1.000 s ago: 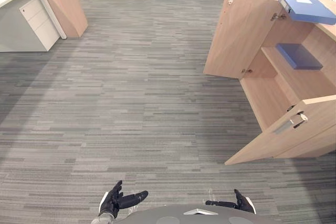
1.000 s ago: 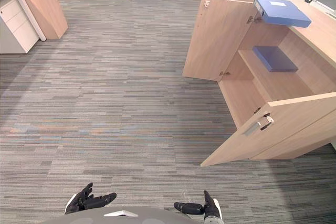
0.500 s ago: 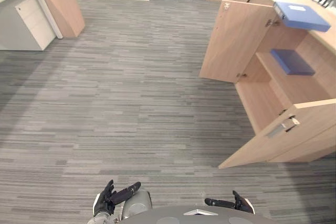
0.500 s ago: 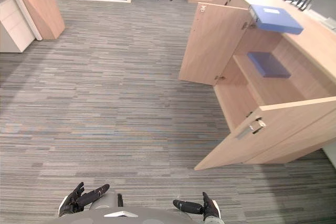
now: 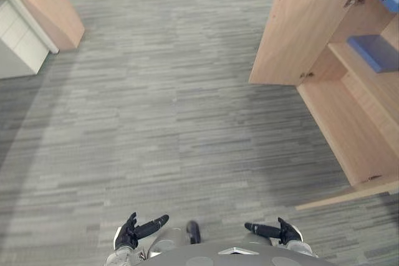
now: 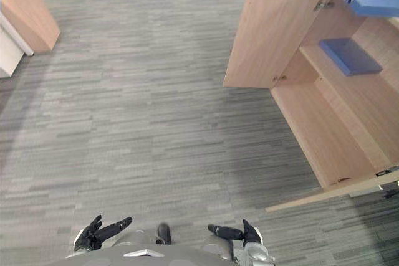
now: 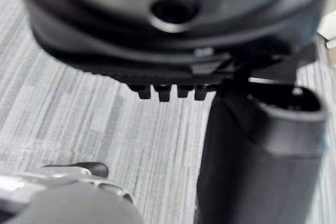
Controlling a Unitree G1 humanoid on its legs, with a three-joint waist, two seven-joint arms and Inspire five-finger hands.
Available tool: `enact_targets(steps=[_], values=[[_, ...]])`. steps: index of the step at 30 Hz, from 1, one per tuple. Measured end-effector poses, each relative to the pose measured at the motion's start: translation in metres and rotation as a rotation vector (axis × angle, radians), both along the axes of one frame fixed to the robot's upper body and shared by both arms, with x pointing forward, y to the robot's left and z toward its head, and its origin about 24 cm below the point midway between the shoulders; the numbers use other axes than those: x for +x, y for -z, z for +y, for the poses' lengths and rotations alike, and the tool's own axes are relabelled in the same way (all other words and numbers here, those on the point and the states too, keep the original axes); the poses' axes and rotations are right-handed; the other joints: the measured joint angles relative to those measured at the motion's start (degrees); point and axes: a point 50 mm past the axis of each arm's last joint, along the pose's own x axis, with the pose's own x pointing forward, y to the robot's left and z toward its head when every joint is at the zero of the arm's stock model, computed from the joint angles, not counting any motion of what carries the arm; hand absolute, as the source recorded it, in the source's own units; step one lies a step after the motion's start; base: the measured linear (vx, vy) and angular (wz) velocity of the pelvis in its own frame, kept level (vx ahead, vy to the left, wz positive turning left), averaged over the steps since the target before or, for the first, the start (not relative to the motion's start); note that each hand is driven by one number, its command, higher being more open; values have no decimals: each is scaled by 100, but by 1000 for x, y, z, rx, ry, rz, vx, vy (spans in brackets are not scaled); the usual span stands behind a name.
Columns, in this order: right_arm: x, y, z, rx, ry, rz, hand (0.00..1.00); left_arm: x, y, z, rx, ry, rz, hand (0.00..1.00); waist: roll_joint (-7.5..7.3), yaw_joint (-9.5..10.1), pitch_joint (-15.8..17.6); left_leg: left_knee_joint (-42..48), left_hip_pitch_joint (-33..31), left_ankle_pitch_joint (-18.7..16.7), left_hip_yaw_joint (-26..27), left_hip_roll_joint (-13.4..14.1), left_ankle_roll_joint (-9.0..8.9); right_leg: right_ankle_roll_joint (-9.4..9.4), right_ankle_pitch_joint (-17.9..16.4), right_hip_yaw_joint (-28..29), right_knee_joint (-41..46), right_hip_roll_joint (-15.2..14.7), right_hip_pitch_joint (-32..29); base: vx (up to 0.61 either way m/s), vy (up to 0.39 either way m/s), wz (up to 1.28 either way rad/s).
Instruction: Walk over to the cabinet, pick up the folder, carry it to the office cabinet, place the folder inside the office cabinet, then close the office cabinet door
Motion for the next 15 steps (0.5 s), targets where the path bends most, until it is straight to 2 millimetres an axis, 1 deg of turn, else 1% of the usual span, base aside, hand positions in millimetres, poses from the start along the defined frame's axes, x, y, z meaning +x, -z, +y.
enact_targets(steps=[1,2,3,4,5,6,7,8,9,10,11,12,13,14,15], values=[[3,-1,-1,-9,-6,-14,100,1,1,-1,0,29,13,100,78,-61,23,-178,303,-7,-66,20,-3,-148,-212,-550,315,-39,-157,363,135,7],[9,-3,1,-10,-8,-35,100,7,1,-1,18,81,10,100,65,-114,45,-331,571,-7,-78,63,-5,-37,-488,-1053,-101,85,-257,353,105,9],[10,-3,1,-10,-7,-37,100,8,0,-1,19,86,8,100,71,-121,49,-347,602,-7,-77,80,-8,-11,-528,-1127,-279,130,-265,316,38,9],[12,-3,2,-10,-4,-40,100,9,0,-1,19,93,1,100,71,-135,54,-359,695,-43,-60,123,-67,98,-616,-1298,-1074,315,-330,239,-30,-2],[13,-4,3,-8,-1,-43,100,9,0,-2,19,94,-2,100,84,-139,66,-388,777,-86,-31,178,-138,130,-594,-1329,-1914,506,-401,225,-51,-3],[13,-4,2,-7,4,-44,100,9,1,-2,19,94,-1,100,90,-137,69,-430,808,-112,-14,211,-181,186,-545,-1328,-2362,601,-434,214,-89,-7],[14,-4,3,-5,16,-48,100,8,2,-2,18,92,6,100,98,-123,104,-508,893,-177,54,288,-272,360,-338,-1289,-3298,815,-441,196,-132,-16],[15,-3,5,1,23,-41,100,4,3,0,23,86,23,100,56,-100,129,-542,967,-242,126,342,-380,448,-43,-1224,-4085,966,-415,190,-155,-24],[14,-2,6,2,24,-39,100,3,3,1,26,83,30,100,37,-88,136,-529,1000,-288,166,372,-451,453,104,-1162,-4389,1027,-395,203,-221,-38],[13,-2,8,8,27,-38,100,-3,4,4,32,71,49,100,-20,-92,161,-516,1114,-397,210,417,-593,436,421,-999,-4737,1121,-389,178,-214,-37],[12,-1,9,12,35,-36,100,-6,6,4,40,73,67,100,-31,-99,171,-452,1167,-506,256,499,-706,388,757,-944,-4768,1219,-347,260,-303,-35],[11,-1,8,15,42,-33,100,-7,7,3,46,85,79,100,-42,-113,163,-398,1198,-605,258,611,-825,273,940,-933,-4763,1337,-304,283,-323,-21],[11,-1,6,19,58,-36,100,-6,7,2,44,89,80,100,80,-118,168,-425,1227,-715,256,815,-961,54,862,-999,-4735,1537,-303,391,-431,-8],[9,-1,1,18,83,-37,100,1,7,-3,33,94,66,100,189,-123,216,-472,1271,-778,184,1058,-1079,-103,657,-1119,-4647,1761,-291,275,-299,0],[9,-1,1,17,87,-37,100,1,7,-4,31,93,66,100,201,-122,217,-476,1271,-789,162,1107,-1099,-116,602,-1145,-4622,1807,-293,259,-282,13]])
